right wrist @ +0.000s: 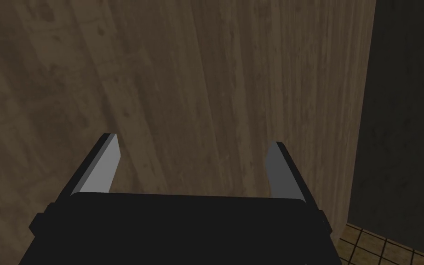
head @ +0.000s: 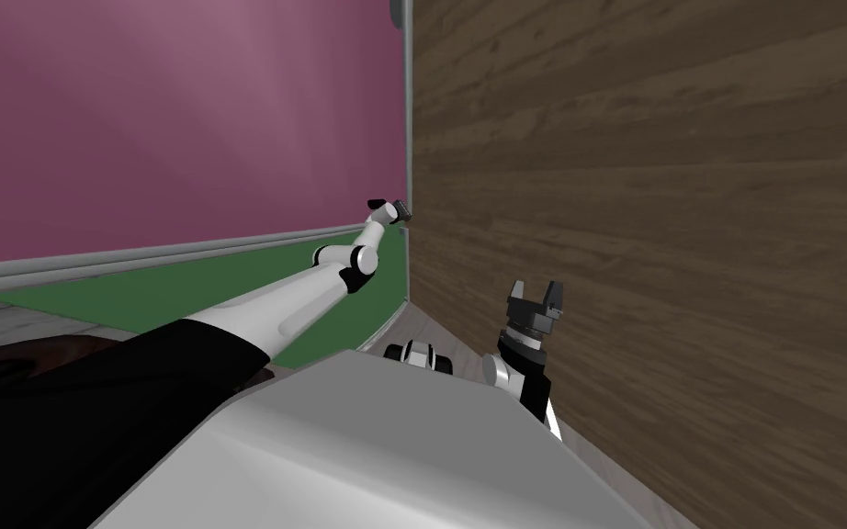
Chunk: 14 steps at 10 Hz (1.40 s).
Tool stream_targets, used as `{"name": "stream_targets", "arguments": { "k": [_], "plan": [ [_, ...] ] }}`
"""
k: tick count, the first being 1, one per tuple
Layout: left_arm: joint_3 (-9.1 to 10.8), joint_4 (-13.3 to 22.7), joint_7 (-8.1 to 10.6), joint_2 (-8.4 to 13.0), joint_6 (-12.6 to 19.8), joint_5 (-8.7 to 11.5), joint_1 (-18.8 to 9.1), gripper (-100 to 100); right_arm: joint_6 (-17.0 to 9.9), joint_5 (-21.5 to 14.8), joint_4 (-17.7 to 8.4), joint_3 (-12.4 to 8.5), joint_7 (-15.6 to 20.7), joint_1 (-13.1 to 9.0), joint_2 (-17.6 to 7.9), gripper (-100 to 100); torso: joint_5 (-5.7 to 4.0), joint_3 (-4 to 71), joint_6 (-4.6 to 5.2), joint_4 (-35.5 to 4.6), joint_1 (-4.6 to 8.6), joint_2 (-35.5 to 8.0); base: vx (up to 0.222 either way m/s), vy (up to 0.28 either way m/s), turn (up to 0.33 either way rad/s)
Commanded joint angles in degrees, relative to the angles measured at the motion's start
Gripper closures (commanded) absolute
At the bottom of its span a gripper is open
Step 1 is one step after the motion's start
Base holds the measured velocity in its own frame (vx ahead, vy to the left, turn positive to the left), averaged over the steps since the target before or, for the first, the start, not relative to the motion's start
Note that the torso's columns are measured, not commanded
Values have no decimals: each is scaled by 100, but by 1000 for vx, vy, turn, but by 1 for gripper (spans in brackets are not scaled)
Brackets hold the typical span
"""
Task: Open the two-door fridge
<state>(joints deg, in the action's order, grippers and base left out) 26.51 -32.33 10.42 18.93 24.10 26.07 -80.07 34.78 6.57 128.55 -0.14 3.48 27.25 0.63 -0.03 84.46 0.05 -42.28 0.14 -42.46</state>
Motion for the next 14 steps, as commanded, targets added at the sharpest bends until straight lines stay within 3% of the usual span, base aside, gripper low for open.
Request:
{"name": "stream_targets", "arguments": {
  "k": [1,2,3,7,8,9,11,12,14],
  "plan": [
    [-46,-41,-53,-217,56,86,-57,100,-1,0,-1,0,0,-3,-1,0,-6,-10,37,1,6,-24,-247,56,-156],
    [-46,-41,-53,-217,56,86,-57,100,-1,0,-1,1,0,-4,0,0,-3,-13,9,-5,5,-20,-130,27,-62],
    [-92,-81,-107,-434,111,172,-113,100,0,0,0,0,0,-1,0,0,6,0,-25,-12,-15,7,-198,34,-117],
    [-184,-163,-213,-868,223,344,-226,100,-1,0,-1,1,0,-4,0,0,0,-6,-1,-7,-3,-8,-283,41,-152],
    [-184,-163,-213,-868,223,344,-226,100,-1,0,-1,0,0,-4,0,0,5,-1,-7,-4,-18,3,-169,30,-69],
    [-230,-204,-266,-1085,278,430,-283,100,0,0,0,0,0,-2,0,0,11,13,-25,-11,-30,25,-216,20,-136],
    [-222,-150,-224,-1030,280,397,-312,100,-1,0,0,0,0,-2,0,0,-2,4,3,-10,2,8,-144,6,-57],
    [-261,-140,-335,-1260,311,519,-368,100,0,0,0,0,0,0,0,0,2,13,-14,-13,-9,27,-175,95,-132],
    [-279,-164,-371,-1373,336,568,-391,100,-1,0,-1,0,0,-3,-1,0,4,-3,0,5,-16,-4,-209,86,-119]
  ]
}}
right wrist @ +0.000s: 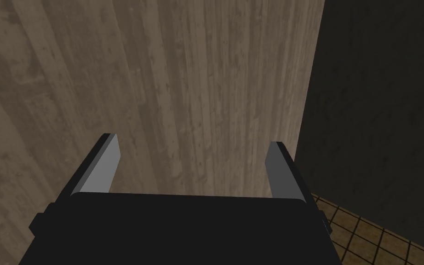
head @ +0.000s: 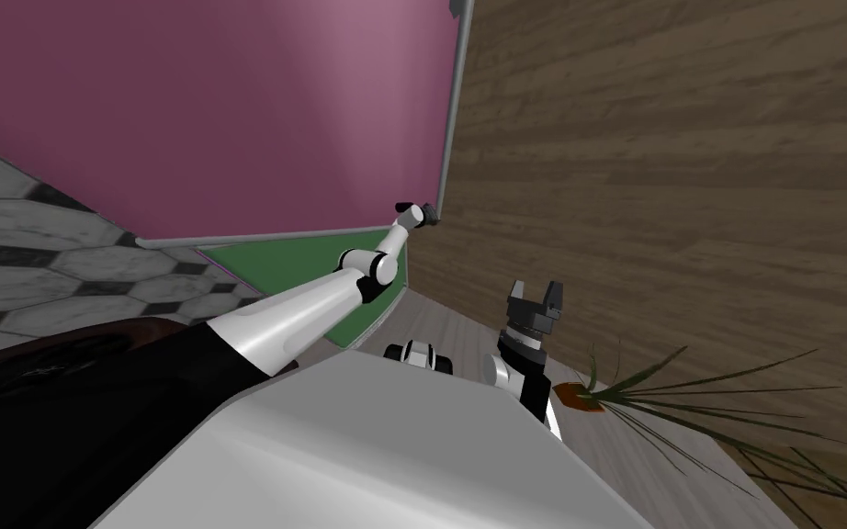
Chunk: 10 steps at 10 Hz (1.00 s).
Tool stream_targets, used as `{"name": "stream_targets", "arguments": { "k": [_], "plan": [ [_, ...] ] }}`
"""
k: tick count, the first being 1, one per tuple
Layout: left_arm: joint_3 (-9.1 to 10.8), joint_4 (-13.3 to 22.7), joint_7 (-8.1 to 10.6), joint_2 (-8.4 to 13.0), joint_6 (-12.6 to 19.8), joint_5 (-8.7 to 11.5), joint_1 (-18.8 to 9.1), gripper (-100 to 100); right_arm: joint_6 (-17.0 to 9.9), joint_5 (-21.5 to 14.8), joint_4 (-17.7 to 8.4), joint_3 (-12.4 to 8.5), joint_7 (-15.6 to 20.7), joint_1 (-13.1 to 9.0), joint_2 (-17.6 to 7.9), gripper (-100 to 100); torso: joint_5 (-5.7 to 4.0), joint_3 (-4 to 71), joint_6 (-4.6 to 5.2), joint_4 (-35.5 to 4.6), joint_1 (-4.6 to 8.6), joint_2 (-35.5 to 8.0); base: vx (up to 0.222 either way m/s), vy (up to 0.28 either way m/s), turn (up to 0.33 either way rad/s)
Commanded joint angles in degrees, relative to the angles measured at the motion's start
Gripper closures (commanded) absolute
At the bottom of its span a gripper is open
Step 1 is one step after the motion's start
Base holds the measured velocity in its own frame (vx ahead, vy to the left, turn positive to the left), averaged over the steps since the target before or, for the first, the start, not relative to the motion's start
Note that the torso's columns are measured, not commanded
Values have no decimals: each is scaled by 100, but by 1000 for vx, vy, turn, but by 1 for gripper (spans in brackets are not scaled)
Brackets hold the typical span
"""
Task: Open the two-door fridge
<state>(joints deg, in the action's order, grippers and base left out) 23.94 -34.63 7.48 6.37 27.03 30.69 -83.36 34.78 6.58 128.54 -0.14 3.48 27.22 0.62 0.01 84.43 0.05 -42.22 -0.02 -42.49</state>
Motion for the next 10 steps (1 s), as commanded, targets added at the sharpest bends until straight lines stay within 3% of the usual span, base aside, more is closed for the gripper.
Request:
{"name": "stream_targets", "arguments": {
  "k": [1,3,5,6,7,9,10],
  "plan": [
    [-39,41,-114,-230,69,156,-85,100,0,0,0,0,0,1,0,0,-1,9,-4,-1,10,15,-205,69,-93],
    [-74,-8,-187,-455,119,254,-130,100,0,0,0,0,0,0,0,0,-5,6,5,-2,15,9,-237,85,-143],
    [-74,-8,-187,-455,119,254,-130,100,0,0,0,0,0,2,0,0,8,12,-21,-14,-14,21,-113,55,-36],
    [-109,-57,-260,-680,170,352,-176,100,1,0,1,0,0,3,1,0,11,18,-33,-12,-14,33,-160,46,-85],
    [-109,-57,-260,-680,170,352,-176,100,0,0,0,0,0,1,0,0,-3,2,12,-3,0,0,-196,73,-114],
    [-145,-107,-333,-905,220,450,-222,100,0,0,0,0,0,1,0,0,-3,3,-2,-4,5,6,-201,67,-112],
    [-145,-107,-333,-905,220,450,-222,100,0,0,0,0,0,1,0,0,-6,2,7,-12,13,2,-147,43,-50]
  ]
}}
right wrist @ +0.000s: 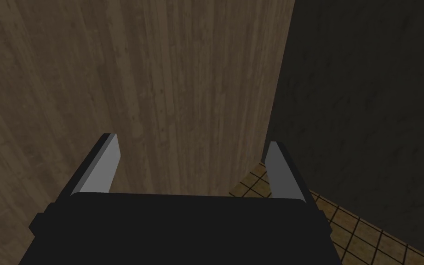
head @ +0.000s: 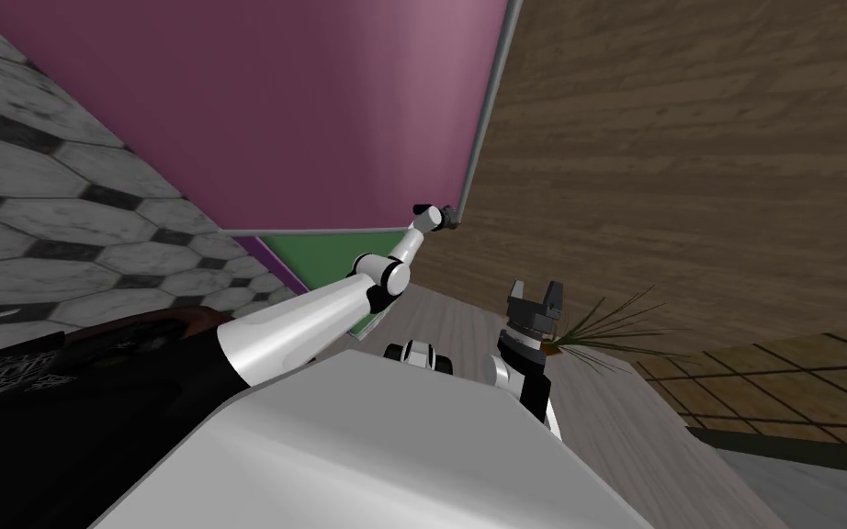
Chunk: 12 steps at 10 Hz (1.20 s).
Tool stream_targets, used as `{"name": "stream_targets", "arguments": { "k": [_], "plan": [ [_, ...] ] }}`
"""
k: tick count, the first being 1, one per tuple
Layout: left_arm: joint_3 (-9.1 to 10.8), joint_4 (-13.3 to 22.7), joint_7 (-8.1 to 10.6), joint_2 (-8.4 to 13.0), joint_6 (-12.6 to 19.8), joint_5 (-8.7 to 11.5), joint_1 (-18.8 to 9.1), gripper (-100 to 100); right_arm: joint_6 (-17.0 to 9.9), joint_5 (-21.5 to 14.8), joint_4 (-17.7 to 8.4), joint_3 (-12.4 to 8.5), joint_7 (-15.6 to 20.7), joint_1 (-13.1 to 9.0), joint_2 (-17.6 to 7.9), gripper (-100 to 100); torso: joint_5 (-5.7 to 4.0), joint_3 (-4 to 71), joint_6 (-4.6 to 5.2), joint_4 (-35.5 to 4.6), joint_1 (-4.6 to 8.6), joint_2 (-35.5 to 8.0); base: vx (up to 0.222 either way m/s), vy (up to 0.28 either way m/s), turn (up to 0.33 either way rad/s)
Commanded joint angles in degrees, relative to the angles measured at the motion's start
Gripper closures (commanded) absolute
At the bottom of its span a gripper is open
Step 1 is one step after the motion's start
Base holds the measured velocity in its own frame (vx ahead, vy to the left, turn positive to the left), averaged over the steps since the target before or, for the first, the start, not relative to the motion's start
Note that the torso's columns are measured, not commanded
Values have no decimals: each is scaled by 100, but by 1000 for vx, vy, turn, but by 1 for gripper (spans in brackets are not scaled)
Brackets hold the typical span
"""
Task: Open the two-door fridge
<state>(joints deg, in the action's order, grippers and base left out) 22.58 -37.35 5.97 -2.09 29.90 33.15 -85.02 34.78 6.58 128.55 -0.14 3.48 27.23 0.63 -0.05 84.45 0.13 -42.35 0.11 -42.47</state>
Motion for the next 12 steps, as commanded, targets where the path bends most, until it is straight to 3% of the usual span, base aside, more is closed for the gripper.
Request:
{"name": "stream_targets", "arguments": {
  "k": [1,3,9,10,11,12],
  "plan": [
    [-8,114,-72,-41,-27,102,-49,100,0,0,0,0,0,1,0,0,2,10,-8,2,3,19,-51,14,-16],
    [-55,104,-228,-52,50,319,-19,100,0,0,0,0,0,1,0,0,3,11,4,8,-15,13,-164,89,-228],
    [-189,-8,-614,-57,306,923,58,100,0,0,0,-1,0,0,-1,0,10,16,-21,12,-25,27,-275,109,-265],
    [-469,-223,-238,74,297,869,72,-100,0,0,0,0,0,0,-1,0,6,10,-13,14,-13,15,-117,30,-35],
    [-529,-223,-179,74,297,869,72,-100,0,0,0,-1,0,3,0,0,3,30,-20,16,-2,54,30,1,53],
    [-758,-359,64,206,300,927,74,-100,1,0,1,-1,0,5,0,0,1,54,-16,29,3,87,65,-23,39]
  ]
}}
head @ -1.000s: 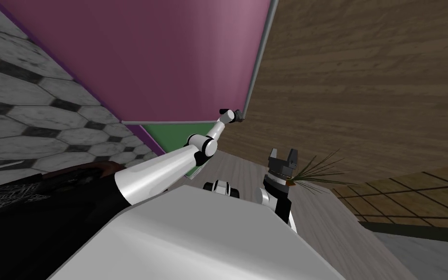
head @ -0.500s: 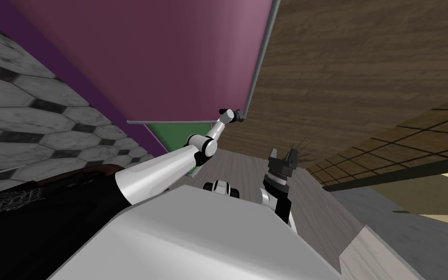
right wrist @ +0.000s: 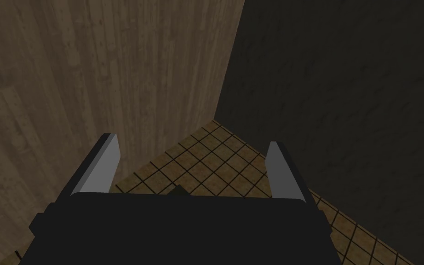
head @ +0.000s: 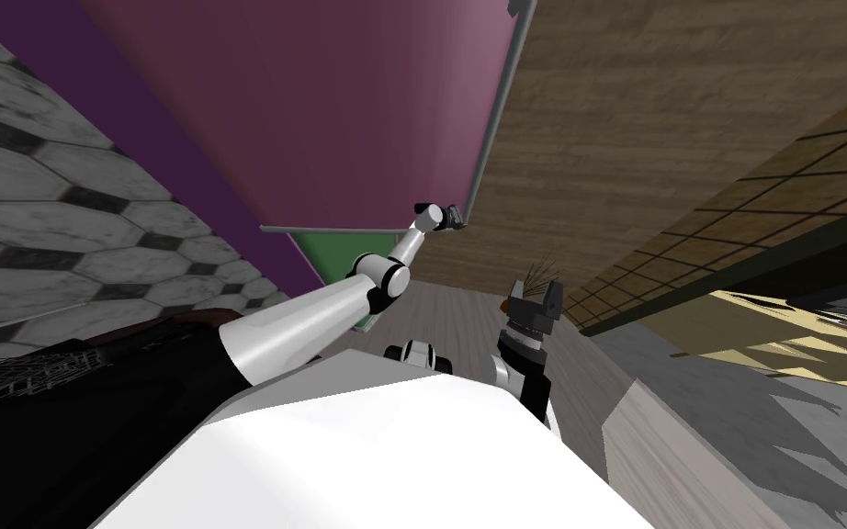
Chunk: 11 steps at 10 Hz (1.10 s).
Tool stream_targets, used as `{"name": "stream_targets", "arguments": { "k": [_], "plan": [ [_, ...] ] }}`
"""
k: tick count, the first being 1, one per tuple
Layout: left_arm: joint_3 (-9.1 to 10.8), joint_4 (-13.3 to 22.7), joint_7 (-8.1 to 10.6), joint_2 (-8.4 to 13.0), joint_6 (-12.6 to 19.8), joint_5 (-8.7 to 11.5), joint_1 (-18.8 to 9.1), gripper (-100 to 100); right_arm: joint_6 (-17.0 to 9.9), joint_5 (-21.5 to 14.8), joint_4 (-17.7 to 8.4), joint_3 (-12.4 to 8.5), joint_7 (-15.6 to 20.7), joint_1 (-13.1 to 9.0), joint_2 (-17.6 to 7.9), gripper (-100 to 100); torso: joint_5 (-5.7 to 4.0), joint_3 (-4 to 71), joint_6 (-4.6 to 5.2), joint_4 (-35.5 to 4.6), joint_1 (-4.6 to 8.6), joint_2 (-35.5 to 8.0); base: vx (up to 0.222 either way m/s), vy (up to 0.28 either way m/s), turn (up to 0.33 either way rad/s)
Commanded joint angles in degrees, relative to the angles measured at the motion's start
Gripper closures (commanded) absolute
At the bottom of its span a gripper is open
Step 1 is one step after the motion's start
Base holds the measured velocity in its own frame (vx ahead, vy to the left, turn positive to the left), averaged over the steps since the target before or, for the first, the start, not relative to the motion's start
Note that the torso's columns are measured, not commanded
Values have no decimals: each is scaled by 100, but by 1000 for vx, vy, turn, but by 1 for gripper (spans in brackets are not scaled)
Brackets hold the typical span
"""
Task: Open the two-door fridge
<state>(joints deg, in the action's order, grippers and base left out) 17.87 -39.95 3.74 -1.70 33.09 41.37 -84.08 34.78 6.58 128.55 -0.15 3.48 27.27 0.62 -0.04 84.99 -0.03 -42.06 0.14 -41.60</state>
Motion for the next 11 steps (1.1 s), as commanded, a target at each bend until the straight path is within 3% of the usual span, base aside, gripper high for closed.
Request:
{"name": "stream_targets", "arguments": {
  "k": [1,6,11],
  "plan": [
    [-404,-99,389,167,-19,105,-21,-100,0,0,0,0,0,1,0,0,0,-2,2,-1,1,-8,64,-26,25],
    [-1277,-509,1233,563,-12,281,-15,-100,0,0,0,0,0,-1,0,0,5,-47,3,-26,-16,-77,21,-3,14],
    [-2136,-782,2117,827,-8,399,-10,-100,0,0,0,0,0,0,0,0,5,-41,3,-22,-14,-67,16,-4,16]
  ]
}}
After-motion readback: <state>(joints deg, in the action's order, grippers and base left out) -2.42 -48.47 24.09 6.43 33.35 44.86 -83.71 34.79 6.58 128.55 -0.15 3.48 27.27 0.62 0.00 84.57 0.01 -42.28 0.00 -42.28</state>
